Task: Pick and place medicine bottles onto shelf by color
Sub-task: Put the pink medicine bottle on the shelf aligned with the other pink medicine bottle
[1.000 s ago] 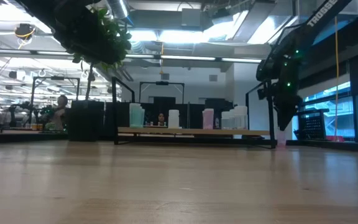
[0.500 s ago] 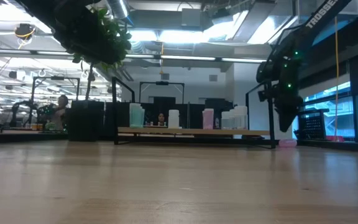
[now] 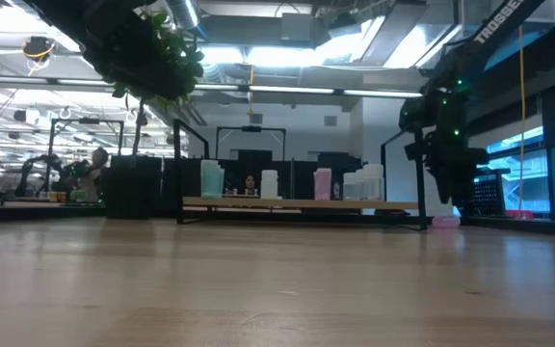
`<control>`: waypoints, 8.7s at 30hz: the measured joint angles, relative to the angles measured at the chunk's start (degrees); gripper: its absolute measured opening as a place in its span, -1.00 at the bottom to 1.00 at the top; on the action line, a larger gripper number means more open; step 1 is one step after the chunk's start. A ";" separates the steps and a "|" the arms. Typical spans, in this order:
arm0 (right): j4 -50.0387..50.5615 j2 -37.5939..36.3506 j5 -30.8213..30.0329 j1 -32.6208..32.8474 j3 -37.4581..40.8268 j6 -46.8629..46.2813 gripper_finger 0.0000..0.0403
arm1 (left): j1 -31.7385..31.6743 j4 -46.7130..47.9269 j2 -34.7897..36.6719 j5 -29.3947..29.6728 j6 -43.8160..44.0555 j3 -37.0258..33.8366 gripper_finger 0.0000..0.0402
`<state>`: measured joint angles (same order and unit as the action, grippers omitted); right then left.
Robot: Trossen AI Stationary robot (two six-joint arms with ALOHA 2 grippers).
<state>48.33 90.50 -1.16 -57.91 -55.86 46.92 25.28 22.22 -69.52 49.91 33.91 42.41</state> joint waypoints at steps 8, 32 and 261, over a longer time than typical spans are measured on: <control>-2.55 0.00 -0.65 0.01 0.00 -3.59 0.57 | 3.33 0.02 0.02 -27.17 -9.92 -0.02 -0.03; -2.40 0.00 -2.21 0.00 0.00 -3.43 0.57 | 8.70 0.00 0.02 -41.05 -10.14 -0.02 -0.03; 19.58 -33.24 -25.57 68.89 3.52 -151.88 0.57 | -29.06 -27.86 -24.51 -42.10 -43.52 18.26 -0.03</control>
<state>67.91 57.25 -26.72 10.98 -52.34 -104.96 -3.78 -5.64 -94.03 7.81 -9.61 60.66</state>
